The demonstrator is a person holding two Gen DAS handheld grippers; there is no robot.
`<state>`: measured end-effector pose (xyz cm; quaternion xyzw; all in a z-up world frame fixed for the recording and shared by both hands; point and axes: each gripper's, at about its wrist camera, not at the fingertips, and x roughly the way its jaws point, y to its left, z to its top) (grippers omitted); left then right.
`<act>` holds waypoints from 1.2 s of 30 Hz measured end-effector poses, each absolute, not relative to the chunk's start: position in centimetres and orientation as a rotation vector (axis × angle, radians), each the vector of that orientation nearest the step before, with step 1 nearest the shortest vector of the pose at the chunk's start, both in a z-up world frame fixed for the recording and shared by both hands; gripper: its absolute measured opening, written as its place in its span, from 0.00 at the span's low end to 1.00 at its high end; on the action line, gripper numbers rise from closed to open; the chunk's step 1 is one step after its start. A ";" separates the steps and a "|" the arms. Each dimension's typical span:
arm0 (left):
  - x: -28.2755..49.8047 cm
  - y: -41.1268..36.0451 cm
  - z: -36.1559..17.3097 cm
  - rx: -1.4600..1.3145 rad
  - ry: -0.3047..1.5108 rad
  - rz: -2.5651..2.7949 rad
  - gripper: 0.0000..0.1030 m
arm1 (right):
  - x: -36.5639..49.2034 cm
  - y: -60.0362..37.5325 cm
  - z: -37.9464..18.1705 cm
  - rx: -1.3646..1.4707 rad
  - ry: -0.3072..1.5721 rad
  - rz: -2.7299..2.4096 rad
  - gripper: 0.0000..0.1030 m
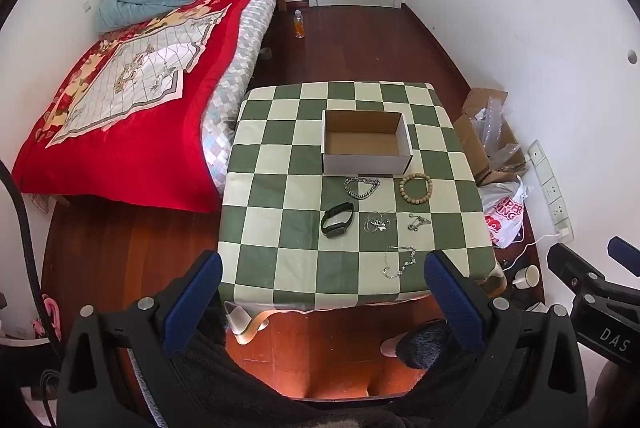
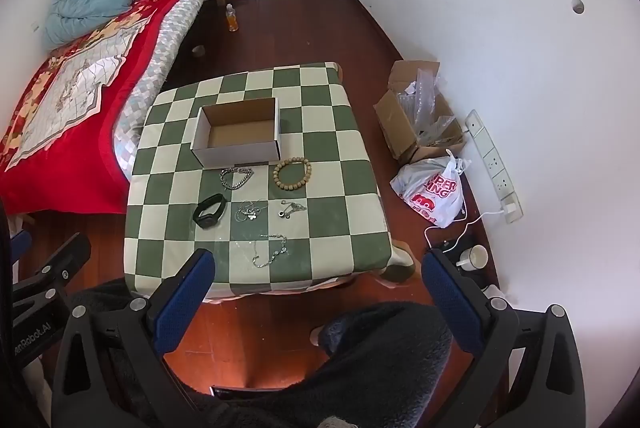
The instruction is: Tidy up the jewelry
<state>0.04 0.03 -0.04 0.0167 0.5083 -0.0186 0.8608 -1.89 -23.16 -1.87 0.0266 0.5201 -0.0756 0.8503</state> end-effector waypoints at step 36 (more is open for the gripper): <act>0.1 -0.6 1.1 0.040 1.038 -0.040 1.00 | -2.1 -23.3 -1.1 0.048 1.081 -0.155 1.00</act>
